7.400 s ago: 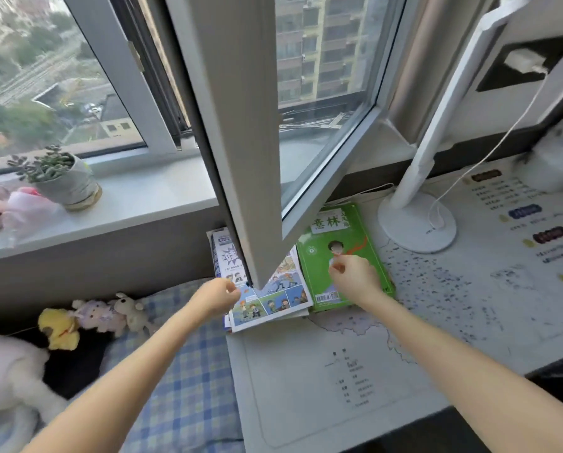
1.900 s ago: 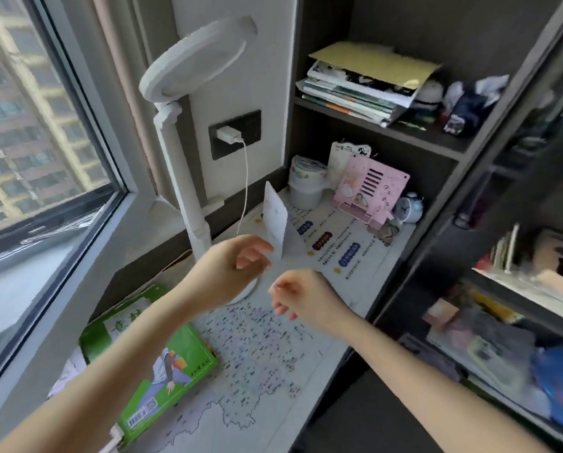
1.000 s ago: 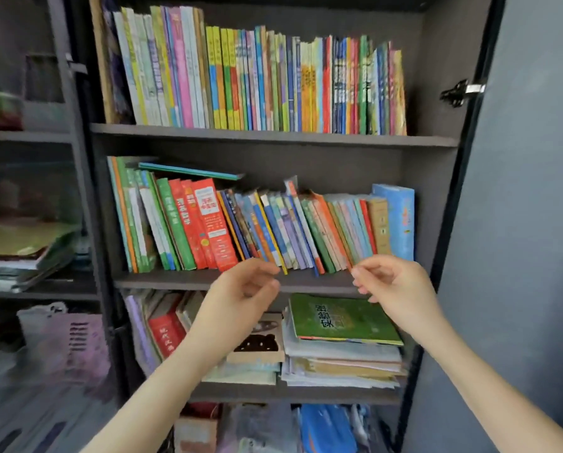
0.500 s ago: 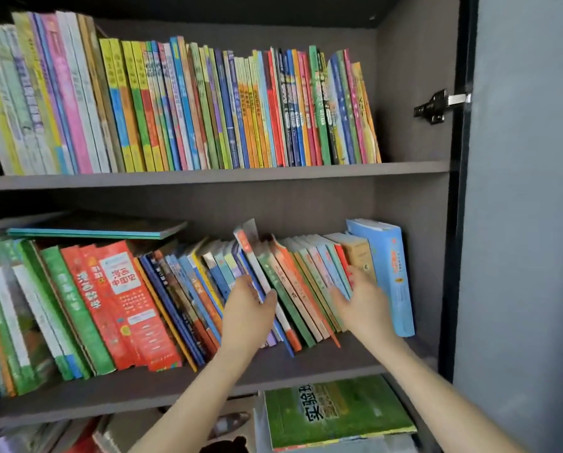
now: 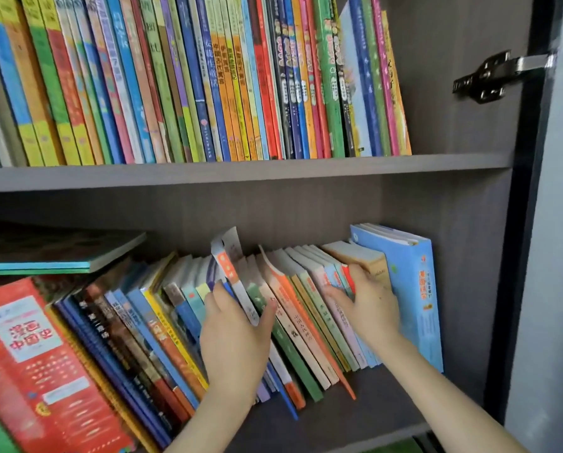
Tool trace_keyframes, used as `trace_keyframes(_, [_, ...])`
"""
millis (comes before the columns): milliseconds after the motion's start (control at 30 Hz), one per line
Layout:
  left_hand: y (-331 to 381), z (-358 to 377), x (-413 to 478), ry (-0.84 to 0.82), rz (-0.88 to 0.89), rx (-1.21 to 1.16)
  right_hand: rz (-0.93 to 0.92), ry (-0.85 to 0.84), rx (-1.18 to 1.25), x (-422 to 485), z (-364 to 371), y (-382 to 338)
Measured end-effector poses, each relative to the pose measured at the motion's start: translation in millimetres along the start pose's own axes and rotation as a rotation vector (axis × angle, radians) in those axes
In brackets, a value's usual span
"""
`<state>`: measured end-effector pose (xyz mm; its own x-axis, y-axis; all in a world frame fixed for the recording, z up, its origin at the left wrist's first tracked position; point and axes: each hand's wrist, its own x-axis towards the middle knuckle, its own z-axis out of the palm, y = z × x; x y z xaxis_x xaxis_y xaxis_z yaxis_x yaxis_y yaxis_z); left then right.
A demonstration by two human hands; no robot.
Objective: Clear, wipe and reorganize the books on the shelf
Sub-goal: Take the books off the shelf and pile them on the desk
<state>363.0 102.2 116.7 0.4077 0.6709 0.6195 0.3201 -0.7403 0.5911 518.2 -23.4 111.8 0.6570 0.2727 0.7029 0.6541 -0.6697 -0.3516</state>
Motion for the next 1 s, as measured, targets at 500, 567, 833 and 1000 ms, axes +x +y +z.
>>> trace_keyframes(500, [20.6, 17.1, 8.1, -0.006, -0.008, -0.06, -0.059, 0.159, -0.045, -31.5, -11.1, 1.3])
trace_keyframes(567, [21.4, 14.8, 6.5, 0.006, -0.057, -0.131, -0.089, 0.313, 0.016, -50.9, -23.9, 10.4])
trace_keyframes(833, [27.0, -22.3, -32.2, 0.044, -0.168, -0.25, -0.007, 0.213, 0.138, -99.8, -26.7, 29.0])
trace_keyframes(1000, [31.6, -47.1, -75.2, 0.089, -0.272, -0.459, -0.013, 0.211, 0.191, -98.3, -24.5, 31.0])
